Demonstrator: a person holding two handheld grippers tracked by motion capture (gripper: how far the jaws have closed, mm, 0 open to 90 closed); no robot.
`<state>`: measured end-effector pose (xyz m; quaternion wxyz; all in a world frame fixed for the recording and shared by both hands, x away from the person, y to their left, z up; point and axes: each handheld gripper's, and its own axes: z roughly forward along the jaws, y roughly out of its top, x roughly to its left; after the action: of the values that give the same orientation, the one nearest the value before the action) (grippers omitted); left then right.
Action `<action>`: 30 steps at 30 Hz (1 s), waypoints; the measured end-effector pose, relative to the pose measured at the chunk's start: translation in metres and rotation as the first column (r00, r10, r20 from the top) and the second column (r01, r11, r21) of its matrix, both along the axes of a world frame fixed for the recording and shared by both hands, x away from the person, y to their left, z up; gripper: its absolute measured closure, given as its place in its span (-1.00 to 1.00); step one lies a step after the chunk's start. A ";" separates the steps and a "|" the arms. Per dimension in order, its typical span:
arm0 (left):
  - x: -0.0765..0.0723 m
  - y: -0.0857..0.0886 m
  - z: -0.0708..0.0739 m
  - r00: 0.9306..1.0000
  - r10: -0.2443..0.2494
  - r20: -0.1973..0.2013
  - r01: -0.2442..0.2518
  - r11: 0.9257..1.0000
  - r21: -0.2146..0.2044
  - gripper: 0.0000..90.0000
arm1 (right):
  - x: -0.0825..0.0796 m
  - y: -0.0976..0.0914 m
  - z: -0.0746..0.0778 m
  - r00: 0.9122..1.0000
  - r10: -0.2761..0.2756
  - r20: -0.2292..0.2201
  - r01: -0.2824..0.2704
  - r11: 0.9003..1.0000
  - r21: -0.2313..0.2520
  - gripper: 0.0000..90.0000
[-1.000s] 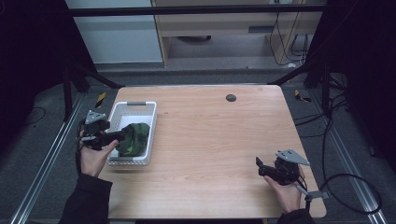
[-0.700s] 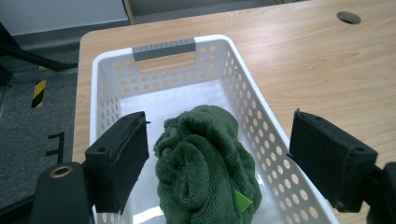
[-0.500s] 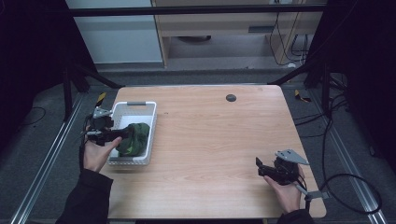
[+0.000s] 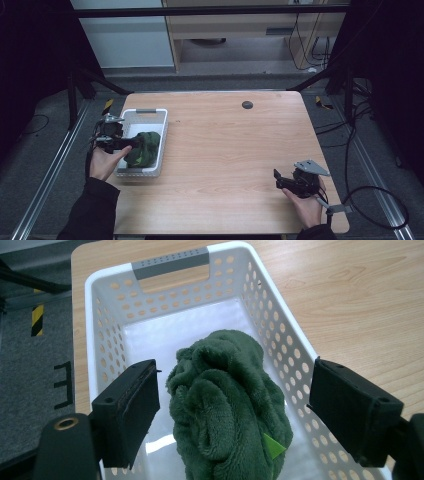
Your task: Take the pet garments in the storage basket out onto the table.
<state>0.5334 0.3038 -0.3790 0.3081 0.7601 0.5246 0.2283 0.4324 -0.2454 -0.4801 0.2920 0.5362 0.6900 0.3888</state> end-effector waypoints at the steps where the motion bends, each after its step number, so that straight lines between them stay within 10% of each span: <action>1: 0.001 0.000 -0.001 1.000 0.000 -0.005 0.000 1.000 -0.002 -0.57 | 0.000 0.000 0.000 1.000 0.000 0.000 0.000 1.000 -0.002 -0.75; 30: 0.014 -0.005 -0.020 0.993 0.014 -0.116 -0.008 0.999 0.050 -0.57 | 0.002 0.000 -0.001 1.000 0.006 -0.018 -0.006 1.000 -0.003 -0.76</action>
<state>0.5469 0.2989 -0.3989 0.2568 0.7767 0.5399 0.1982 0.4341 -0.2450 -0.4814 0.2855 0.5371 0.6947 0.3839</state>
